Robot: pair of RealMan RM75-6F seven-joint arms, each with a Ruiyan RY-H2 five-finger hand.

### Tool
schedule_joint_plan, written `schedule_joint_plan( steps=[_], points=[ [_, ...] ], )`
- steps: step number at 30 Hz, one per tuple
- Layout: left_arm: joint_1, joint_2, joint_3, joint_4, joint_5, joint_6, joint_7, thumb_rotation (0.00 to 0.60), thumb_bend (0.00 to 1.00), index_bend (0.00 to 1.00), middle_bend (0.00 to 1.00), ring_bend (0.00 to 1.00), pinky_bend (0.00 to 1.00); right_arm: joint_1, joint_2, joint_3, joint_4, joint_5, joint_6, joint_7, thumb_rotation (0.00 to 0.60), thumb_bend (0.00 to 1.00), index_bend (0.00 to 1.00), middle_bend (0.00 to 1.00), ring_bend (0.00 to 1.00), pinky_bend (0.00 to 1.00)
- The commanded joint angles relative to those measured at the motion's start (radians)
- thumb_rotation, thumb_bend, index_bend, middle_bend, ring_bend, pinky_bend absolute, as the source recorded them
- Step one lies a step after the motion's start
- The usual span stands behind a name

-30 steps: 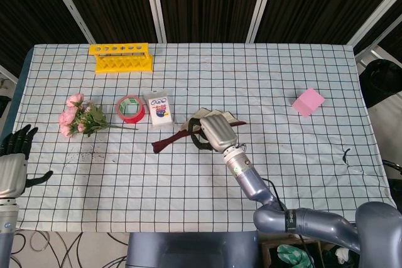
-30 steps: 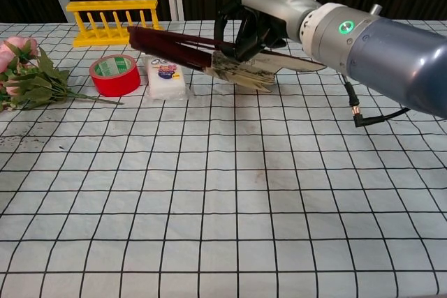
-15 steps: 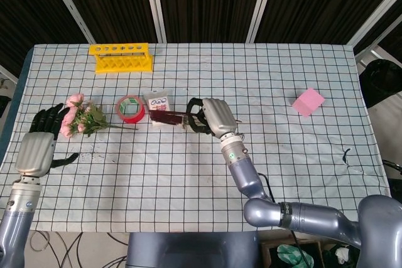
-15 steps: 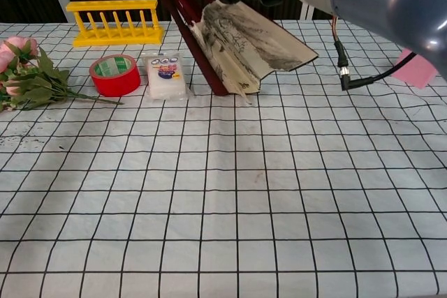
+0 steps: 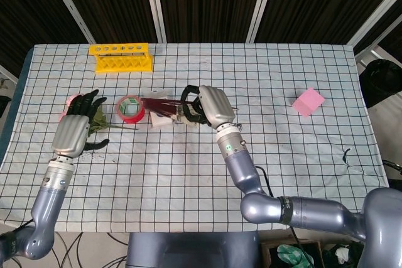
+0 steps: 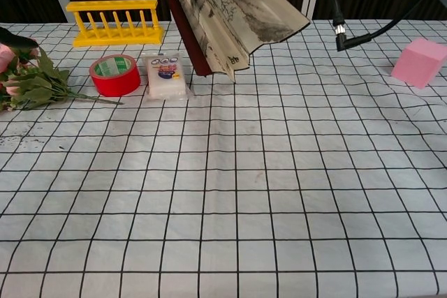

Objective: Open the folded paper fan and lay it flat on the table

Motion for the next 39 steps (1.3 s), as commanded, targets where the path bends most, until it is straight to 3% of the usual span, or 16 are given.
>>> schedule_joint_plan(
  steps=[1, 13, 26, 39],
  points=[
    [-0.032, -0.039, -0.012, 0.041, -0.014, -0.014, 0.004, 0.6, 0.18, 0.21, 0.0, 0.0, 0.0, 0.015, 0.014, 0.01, -0.021, 0.026, 0.012, -0.007, 0.6, 0.65, 0.92, 1.0, 1.0, 0.93],
    [-0.155, -0.176, -0.057, 0.189, -0.066, -0.085, -0.03, 0.6, 0.23, 0.32, 0.02, 0.0, 0.0, 0.058, 0.047, 0.041, -0.086, 0.131, 0.058, -0.011, 0.6, 0.66, 0.93, 1.0, 1.0, 0.93],
    [-0.25, -0.3, -0.059, 0.301, -0.115, -0.174, -0.087, 0.6, 0.25, 0.37, 0.04, 0.0, 0.0, 0.103, 0.078, 0.074, -0.138, 0.227, 0.092, -0.007, 0.6, 0.66, 0.93, 1.0, 1.0, 0.93],
    [-0.322, -0.425, -0.049, 0.39, -0.077, -0.162, -0.113, 0.6, 0.25, 0.47, 0.06, 0.0, 0.0, 0.127, 0.108, 0.069, -0.174, 0.271, 0.111, 0.01, 0.6, 0.67, 0.93, 1.0, 1.0, 0.93]
  ],
)
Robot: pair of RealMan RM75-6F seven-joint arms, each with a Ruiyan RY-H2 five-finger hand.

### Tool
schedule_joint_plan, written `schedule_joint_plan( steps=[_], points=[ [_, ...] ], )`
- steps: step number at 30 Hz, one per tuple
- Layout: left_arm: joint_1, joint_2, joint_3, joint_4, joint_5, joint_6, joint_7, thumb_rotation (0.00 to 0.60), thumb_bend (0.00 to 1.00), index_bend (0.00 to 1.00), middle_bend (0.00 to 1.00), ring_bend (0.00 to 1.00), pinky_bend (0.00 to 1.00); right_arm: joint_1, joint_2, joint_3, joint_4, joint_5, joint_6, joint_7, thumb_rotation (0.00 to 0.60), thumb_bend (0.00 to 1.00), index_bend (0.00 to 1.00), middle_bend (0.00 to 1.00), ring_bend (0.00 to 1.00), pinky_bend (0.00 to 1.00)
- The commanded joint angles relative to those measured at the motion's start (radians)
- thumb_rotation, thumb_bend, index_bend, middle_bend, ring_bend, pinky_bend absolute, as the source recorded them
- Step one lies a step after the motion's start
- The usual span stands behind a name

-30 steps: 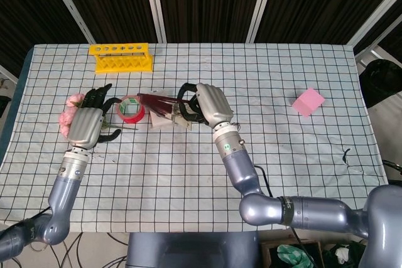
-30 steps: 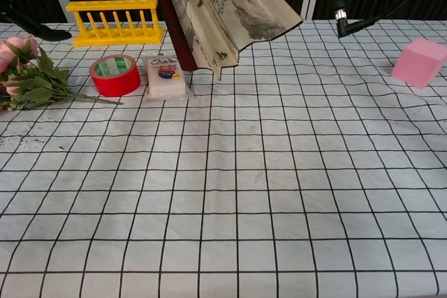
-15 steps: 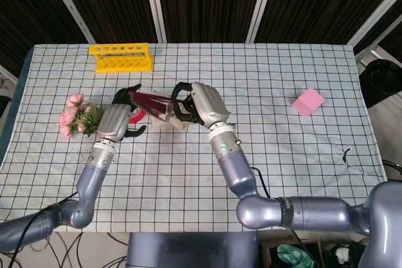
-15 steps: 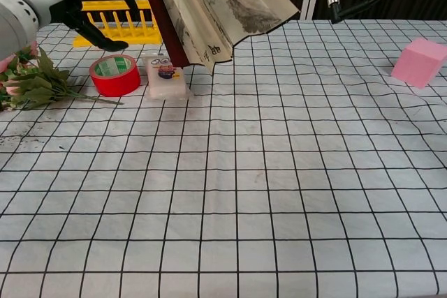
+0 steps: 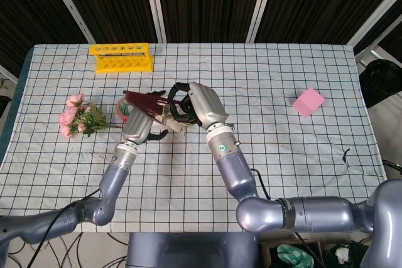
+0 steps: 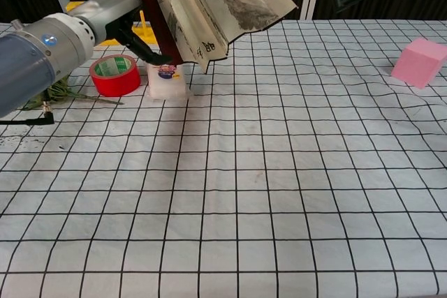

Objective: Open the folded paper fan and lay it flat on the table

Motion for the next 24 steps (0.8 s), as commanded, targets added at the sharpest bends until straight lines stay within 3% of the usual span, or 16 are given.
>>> schedule_joint_plan(
  steps=[1, 10, 24],
  points=[
    [-0.015, -0.029, 0.006, 0.021, 0.01, 0.004, -0.009, 0.6, 0.25, 0.48, 0.06, 0.0, 0.0, 0.004, 0.003, -0.002, -0.005, 0.006, 0.003, 0.006, 0.6, 0.67, 0.93, 1.0, 1.0, 0.93],
    [-0.028, -0.078, 0.009, 0.055, 0.014, 0.019, -0.033, 0.6, 0.36, 0.57, 0.12, 0.0, 0.0, 0.012, 0.012, -0.017, -0.014, 0.018, 0.009, 0.02, 0.6, 0.67, 0.93, 1.0, 1.0, 0.93],
    [0.013, -0.151, 0.018, 0.153, 0.089, 0.127, -0.209, 0.6, 0.38, 0.61, 0.16, 0.0, 0.0, 0.033, 0.004, -0.029, -0.009, 0.042, 0.021, 0.047, 0.6, 0.67, 0.94, 1.0, 1.0, 0.93]
  ],
)
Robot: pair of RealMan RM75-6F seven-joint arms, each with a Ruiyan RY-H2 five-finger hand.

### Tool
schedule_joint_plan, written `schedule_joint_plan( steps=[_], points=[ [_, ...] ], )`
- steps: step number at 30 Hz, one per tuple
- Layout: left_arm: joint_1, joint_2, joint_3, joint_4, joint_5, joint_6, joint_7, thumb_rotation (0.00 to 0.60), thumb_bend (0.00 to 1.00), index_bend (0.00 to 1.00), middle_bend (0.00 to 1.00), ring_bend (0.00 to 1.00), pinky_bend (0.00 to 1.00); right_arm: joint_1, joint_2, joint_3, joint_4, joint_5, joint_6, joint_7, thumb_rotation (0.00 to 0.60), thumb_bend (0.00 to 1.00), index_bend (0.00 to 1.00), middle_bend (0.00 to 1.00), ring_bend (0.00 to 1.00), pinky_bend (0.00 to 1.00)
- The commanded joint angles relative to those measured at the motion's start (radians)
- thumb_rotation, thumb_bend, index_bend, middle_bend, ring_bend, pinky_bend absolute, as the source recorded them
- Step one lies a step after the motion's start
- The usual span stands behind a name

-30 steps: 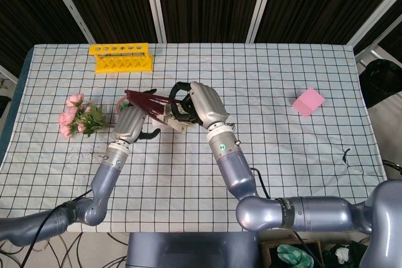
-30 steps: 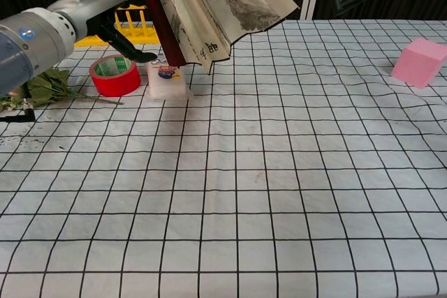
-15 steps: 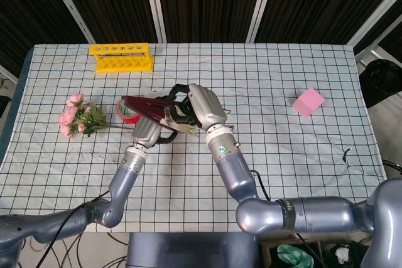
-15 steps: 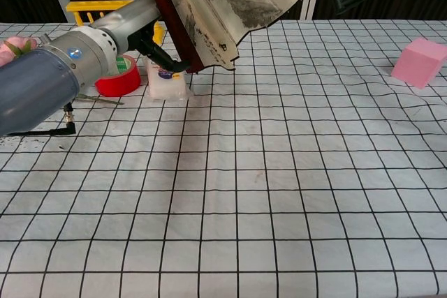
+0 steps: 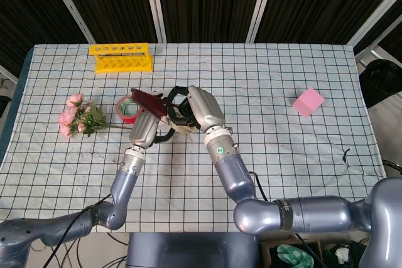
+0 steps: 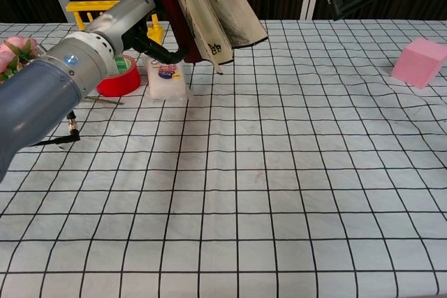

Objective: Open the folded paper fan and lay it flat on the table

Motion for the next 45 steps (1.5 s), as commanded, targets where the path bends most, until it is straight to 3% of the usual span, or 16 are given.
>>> schedule_joint_plan(
  steps=[1, 35, 45],
  points=[
    [0.012, -0.017, 0.008, 0.027, 0.02, 0.018, -0.035, 0.6, 0.38, 0.61, 0.17, 0.0, 0.0, 0.003, -0.001, -0.005, 0.0, 0.0, 0.005, 0.0, 0.6, 0.67, 0.94, 1.0, 1.0, 0.93],
    [0.122, 0.145, 0.011, -0.027, 0.026, 0.061, -0.088, 0.6, 0.39, 0.65, 0.2, 0.0, 0.0, -0.098, 0.072, -0.088, 0.049, -0.044, 0.011, 0.036, 0.6, 0.67, 0.95, 1.0, 1.0, 0.93],
    [0.127, 0.164, 0.005, -0.041, 0.026, 0.064, -0.086, 0.6, 0.39, 0.65, 0.2, 0.0, 0.0, -0.139, 0.098, -0.13, 0.088, -0.117, 0.017, 0.037, 0.6, 0.67, 0.95, 1.0, 1.0, 0.93]
  ],
)
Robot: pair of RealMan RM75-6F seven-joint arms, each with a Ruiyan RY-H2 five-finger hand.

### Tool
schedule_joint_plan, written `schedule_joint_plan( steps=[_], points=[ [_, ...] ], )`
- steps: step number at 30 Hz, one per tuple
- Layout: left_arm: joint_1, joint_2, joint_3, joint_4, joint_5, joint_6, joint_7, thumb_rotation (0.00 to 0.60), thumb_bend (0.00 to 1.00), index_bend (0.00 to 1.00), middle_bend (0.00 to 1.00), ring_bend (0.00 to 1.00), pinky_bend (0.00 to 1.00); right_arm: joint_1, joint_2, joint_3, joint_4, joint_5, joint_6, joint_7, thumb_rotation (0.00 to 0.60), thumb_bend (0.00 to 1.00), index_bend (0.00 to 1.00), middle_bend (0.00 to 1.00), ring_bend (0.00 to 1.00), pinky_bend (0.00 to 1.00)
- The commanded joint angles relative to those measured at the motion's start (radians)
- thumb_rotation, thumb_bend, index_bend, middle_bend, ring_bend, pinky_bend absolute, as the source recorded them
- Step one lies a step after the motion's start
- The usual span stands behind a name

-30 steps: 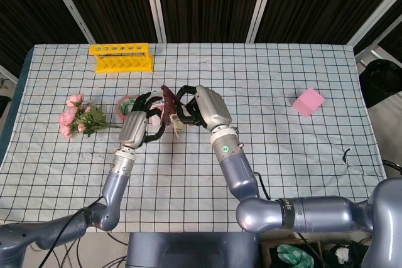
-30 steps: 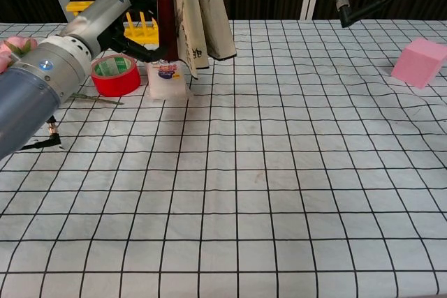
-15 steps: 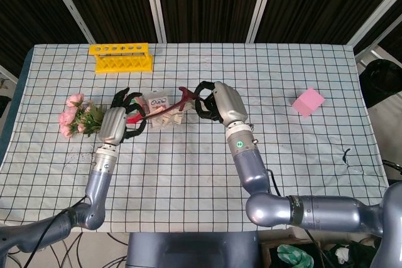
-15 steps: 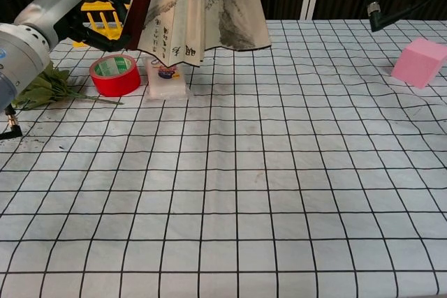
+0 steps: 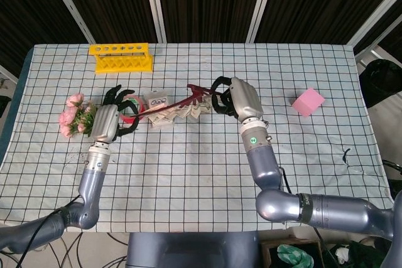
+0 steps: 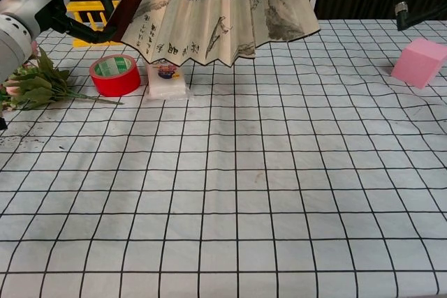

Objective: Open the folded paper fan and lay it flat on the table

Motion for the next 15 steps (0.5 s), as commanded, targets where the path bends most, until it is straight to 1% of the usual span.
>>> schedule_joint_plan(
  steps=[1, 6, 12, 15],
  points=[
    [0.0, 0.001, -0.002, 0.0, -0.001, 0.0, -0.001, 0.6, 0.39, 0.65, 0.2, 0.0, 0.0, -0.016, 0.007, -0.025, 0.023, -0.044, 0.005, 0.0, 0.6, 0.67, 0.95, 1.0, 1.0, 0.93],
    [-0.003, 0.0, -0.006, 0.007, -0.001, 0.0, -0.002, 0.6, 0.39, 0.65, 0.2, 0.0, 0.0, -0.04, 0.007, -0.065, 0.064, -0.14, 0.012, 0.007, 0.6, 0.67, 0.95, 1.0, 1.0, 0.93],
    [-0.015, -0.008, -0.013, 0.024, 0.0, -0.006, -0.002, 0.6, 0.39, 0.65, 0.2, 0.0, 0.0, -0.072, 0.009, -0.127, 0.128, -0.275, 0.007, 0.015, 0.6, 0.67, 0.95, 1.0, 1.0, 0.93],
    [-0.029, -0.017, -0.026, 0.041, -0.005, -0.014, -0.001, 0.6, 0.39, 0.65, 0.2, 0.0, 0.0, -0.087, 0.003, -0.155, 0.167, -0.342, 0.004, 0.031, 0.6, 0.67, 0.95, 1.0, 1.0, 0.93]
  ],
)
